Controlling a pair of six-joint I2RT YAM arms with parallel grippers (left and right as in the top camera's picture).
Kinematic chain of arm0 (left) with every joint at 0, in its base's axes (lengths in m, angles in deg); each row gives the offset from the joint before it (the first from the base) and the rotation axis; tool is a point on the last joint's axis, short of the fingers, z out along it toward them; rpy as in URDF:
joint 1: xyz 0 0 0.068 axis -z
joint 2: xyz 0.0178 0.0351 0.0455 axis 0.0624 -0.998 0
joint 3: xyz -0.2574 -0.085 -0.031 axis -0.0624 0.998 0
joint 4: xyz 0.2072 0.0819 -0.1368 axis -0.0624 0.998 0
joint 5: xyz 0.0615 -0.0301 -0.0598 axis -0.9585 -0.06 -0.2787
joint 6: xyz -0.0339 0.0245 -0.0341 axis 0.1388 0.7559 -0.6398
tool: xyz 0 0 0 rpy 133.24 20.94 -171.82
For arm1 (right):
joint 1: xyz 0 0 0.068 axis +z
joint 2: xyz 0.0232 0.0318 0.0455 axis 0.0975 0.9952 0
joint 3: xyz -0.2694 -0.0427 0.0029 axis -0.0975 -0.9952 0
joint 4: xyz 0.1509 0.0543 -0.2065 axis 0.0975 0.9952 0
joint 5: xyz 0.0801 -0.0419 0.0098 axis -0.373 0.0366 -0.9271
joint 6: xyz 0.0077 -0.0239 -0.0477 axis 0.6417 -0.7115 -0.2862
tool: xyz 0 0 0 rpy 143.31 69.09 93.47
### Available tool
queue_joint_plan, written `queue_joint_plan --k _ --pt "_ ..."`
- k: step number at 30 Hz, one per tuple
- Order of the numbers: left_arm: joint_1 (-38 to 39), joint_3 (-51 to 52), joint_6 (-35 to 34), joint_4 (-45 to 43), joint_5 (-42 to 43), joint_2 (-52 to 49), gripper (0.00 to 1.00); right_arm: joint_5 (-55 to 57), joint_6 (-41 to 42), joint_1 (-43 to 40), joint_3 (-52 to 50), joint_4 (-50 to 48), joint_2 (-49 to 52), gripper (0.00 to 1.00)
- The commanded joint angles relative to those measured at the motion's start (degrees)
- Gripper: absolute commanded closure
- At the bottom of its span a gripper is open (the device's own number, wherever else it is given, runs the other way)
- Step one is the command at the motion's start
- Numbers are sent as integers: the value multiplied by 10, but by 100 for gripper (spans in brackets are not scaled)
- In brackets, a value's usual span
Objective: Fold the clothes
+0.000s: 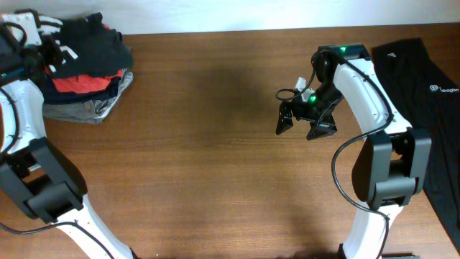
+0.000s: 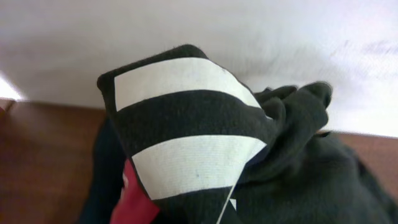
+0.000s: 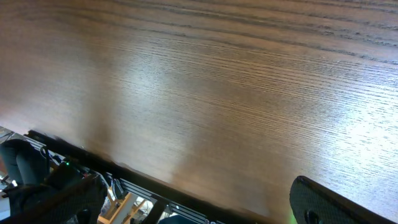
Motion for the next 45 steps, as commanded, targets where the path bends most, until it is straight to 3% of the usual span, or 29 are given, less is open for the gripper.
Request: queue_joint_plan --k 1,19,27,32,34,36,42,45 --pt "-5 -50 7 10 -1 4 96 8 -6 0 7 4 -19 1" --pt "-7 -56 9 -5 -42 -63 94 20 -6 0 7 16 -19 1" --pt "-13 -56 10 -18 -173 -118 91 20 -6 0 7 21 -19 1" --pt "-27 -56 9 -9 -176 -129 84 20 -6 0 7 21 -19 1" --pt "-28 -56 10 -7 -176 -129 80 20 -6 0 7 21 -19 1" --pt "-28 -56 9 -7 -176 -129 67 20 -6 0 7 21 -19 1" --pt "-25 -57 -12 3 -176 -123 4 20 -6 0 7 22 -19 1" --pt "-26 -61 -33 6 -176 -103 1 20 -6 0 7 22 -19 1"
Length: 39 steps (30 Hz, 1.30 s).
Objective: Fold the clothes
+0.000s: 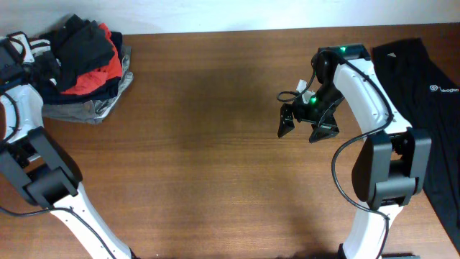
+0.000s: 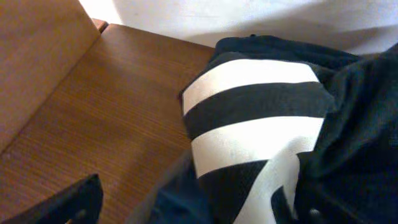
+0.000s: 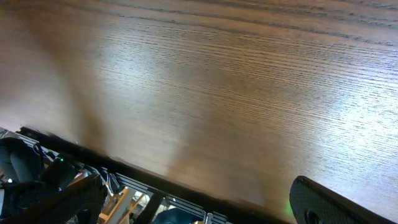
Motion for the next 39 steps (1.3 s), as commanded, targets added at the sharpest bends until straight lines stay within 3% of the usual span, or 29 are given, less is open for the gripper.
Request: queue_joint_plan --k 1,8,12,13,16,17,18,19,39 --pt "2 -10 -24 6 -2 29 1 5 -6 0 7 3 -19 1" --pt "3 -11 -59 0 4 126 1 5 -6 0 7 2 -19 1" --pt "3 -11 -59 2 94 166 5 5 -12 0 7 2 -19 1" --pt "3 -10 -59 2 116 171 11 5 -18 0 7 2 -19 1" --pt "7 -10 -59 2 162 174 72 5 -21 0 7 2 -19 1" --pt "10 -10 -59 6 163 171 87 5 -21 0 7 2 -19 1" --pt "15 -10 -59 11 161 167 97 5 -21 0 7 2 -19 1" --pt "19 -10 -59 13 159 162 100 5 -21 0 7 2 -19 1" --pt "122 -10 -55 6 118 -48 98 5 -21 0 7 3 -19 1"
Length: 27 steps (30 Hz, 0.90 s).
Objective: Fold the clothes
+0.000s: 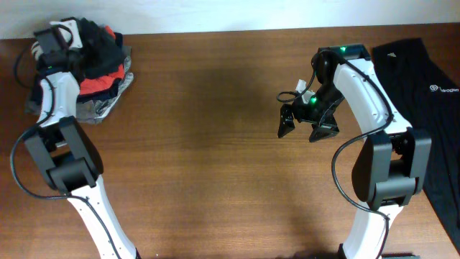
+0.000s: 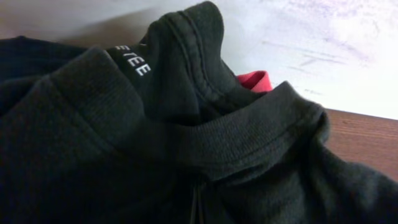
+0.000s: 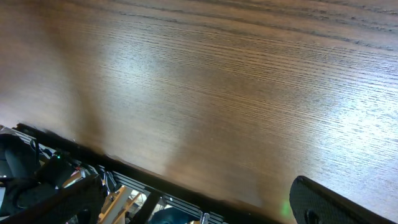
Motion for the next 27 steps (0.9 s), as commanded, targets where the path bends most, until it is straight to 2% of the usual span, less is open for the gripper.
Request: queue_joint_plan --k 1,8,14,18,21,27 --pt "14 4 -1 13 -2 -16 98 5 -7 0 7 3 -19 1" --pt "7 -8 12 0 -11 56 96 5 -7 0 7 2 -19 1" --pt "-3 -8 33 -46 -63 114 96 5 -7 0 7 2 -19 1" --pt "-7 -8 84 -56 -93 113 96 5 -7 0 7 2 -19 1" --pt "-7 -8 87 -66 -127 100 95 5 -7 0 7 2 -19 1" --pt "-7 -8 87 -97 -142 54 96 5 -7 0 7 5 -19 1"
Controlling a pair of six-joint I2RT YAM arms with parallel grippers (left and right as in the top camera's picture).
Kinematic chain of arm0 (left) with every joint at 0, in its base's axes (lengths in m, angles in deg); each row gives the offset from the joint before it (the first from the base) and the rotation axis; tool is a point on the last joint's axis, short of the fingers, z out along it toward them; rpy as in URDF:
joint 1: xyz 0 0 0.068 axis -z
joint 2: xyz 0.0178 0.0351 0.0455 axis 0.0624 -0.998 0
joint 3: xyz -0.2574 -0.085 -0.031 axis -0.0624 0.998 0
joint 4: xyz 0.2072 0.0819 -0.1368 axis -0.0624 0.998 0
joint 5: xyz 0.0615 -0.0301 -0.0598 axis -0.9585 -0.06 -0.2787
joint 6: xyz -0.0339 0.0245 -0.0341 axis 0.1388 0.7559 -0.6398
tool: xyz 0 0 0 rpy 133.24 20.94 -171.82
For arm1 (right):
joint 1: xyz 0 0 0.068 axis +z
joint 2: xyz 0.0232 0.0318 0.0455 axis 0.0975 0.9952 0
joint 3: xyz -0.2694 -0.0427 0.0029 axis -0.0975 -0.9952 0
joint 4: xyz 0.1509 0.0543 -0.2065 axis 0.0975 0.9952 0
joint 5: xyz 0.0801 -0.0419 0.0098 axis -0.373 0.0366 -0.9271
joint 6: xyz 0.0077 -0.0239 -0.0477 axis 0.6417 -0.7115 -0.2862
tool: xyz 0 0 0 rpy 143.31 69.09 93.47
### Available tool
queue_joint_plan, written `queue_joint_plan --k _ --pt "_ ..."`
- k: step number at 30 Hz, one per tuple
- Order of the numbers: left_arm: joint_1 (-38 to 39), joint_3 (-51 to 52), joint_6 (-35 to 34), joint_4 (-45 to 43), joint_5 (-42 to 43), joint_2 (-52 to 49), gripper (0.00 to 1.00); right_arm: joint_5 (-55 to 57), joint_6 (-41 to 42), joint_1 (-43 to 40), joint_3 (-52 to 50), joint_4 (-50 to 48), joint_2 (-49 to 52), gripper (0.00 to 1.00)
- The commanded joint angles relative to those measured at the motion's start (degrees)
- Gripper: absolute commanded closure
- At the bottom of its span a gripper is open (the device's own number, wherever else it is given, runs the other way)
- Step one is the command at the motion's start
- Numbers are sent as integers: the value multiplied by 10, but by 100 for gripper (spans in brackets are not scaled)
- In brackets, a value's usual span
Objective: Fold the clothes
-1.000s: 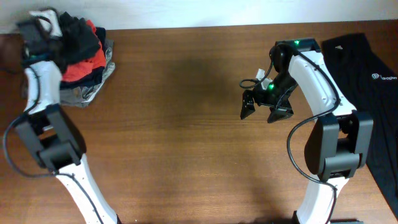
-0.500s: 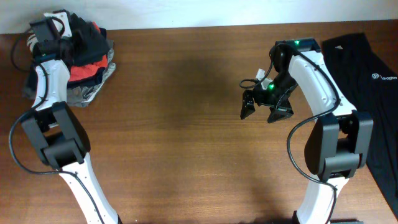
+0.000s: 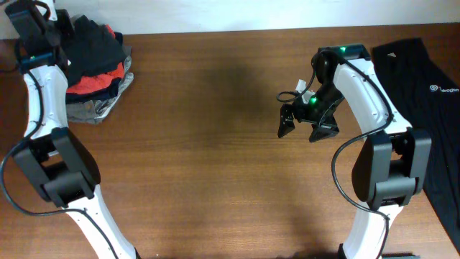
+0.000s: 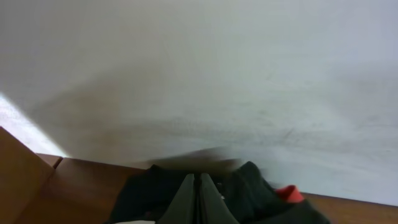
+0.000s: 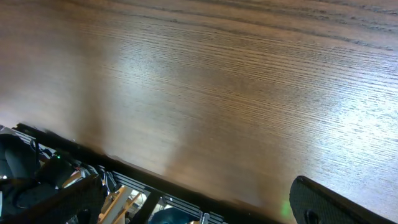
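A heap of clothes, black, red and grey, lies at the table's far left corner. My left gripper is at the heap's back left edge, close to the wall. In the left wrist view its fingers are pressed together above a black garment, with a red piece beside it. Whether cloth is pinched between them does not show. My right gripper hangs open over bare wood right of the middle; its wide-apart fingers hold nothing.
A flat black garment with a white logo lies along the table's right edge, partly under the right arm. The white wall stands right behind the heap. The brown wooden table spreads between the two arms.
My left gripper has moved from on top of the heap to its back left edge, and its camera now faces the wall instead of black cloth. The right arm has not moved.
My left gripper was at the heap's left side beside a black-and-white striped piece. Then it was further left, fingers open by that piece. Then it was on the heap against a black collar, and now at the back edge, shut. The right gripper stayed open in place.
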Motion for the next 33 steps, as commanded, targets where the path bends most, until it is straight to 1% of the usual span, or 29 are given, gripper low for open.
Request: queue_joint_plan --k 1,5,6,9,13,15,20,22,25,31,33 --pt "-2 -3 16 -11 -38 -45 96 5 -8 0 7 6 -19 1" --pt "-6 -3 16 -35 -102 -87 96 6 -8 0 7 12 -19 1" --pt "-9 -3 16 -35 -106 -96 96 6 -7 0 7 12 -19 1" --pt "-21 -3 16 -21 -107 -124 96 7 -7 0 7 13 -19 1" --pt "-39 -3 15 18 -107 -152 95 7 -7 0 6 12 -19 1" --pt "-42 -3 15 32 -107 -156 95 7 -7 0 6 13 -19 1" --pt "-38 -23 13 33 -106 -139 95 7 -7 0 7 16 -19 1" --pt "-29 -40 13 34 -95 -117 94 7 -7 1 7 17 -19 1" --pt "-18 -56 12 30 -65 -90 95 7 -7 5 7 16 -19 1" --pt "-3 -79 -78 28 26 -62 95 7 -7 22 7 16 -19 1" --pt "1 -78 -89 30 37 -62 95 8 -7 27 7 16 -19 1"
